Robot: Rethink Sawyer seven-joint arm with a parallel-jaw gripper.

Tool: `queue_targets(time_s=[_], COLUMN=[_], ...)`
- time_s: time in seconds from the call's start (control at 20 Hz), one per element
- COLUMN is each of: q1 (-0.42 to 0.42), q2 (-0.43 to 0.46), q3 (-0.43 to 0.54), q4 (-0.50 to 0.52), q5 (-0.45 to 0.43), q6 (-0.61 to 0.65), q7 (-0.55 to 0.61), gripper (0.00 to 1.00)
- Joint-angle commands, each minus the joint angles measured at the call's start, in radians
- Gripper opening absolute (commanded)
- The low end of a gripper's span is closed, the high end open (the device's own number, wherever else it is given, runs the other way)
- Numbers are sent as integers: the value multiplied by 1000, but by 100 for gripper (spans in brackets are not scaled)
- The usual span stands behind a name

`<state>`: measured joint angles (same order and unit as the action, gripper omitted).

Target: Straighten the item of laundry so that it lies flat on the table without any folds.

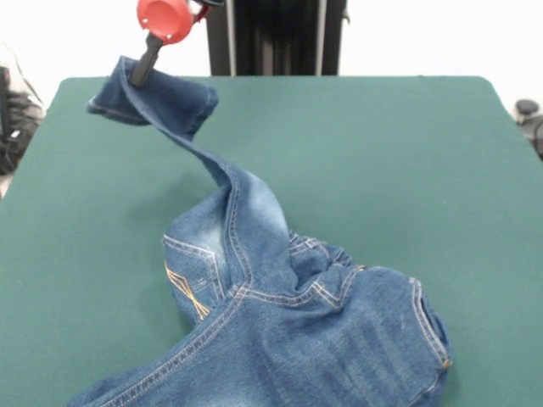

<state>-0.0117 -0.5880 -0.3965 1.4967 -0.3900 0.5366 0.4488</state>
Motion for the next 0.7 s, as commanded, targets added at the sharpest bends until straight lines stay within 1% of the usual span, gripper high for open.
queue_targets(time_s=[0.05,0.2,0.25,0.3,0.4,0.45,0.5,0.55,0.6,0.7], q1=[-1,-20,-41,-84,-233,-313,-412,-493,-540,-589], q2=[60,36,20,-7,-63,-72,-65,-41,-13,25], q3=[141,173,204,269,484,595,737,855,925,1004], q4=[-64,-52,-36,-3,96,137,180,205,209,205], q5=[-51,-38,-23,15,63,80,90,93,90,58], q6=[4,26,29,33,-24,-58,-84,-87,-65,-47], q7=[74,55,39,13,-122,-173,-247,-312,-357,-377], gripper=[0,0,0,0,0,0,0,0,0,0])
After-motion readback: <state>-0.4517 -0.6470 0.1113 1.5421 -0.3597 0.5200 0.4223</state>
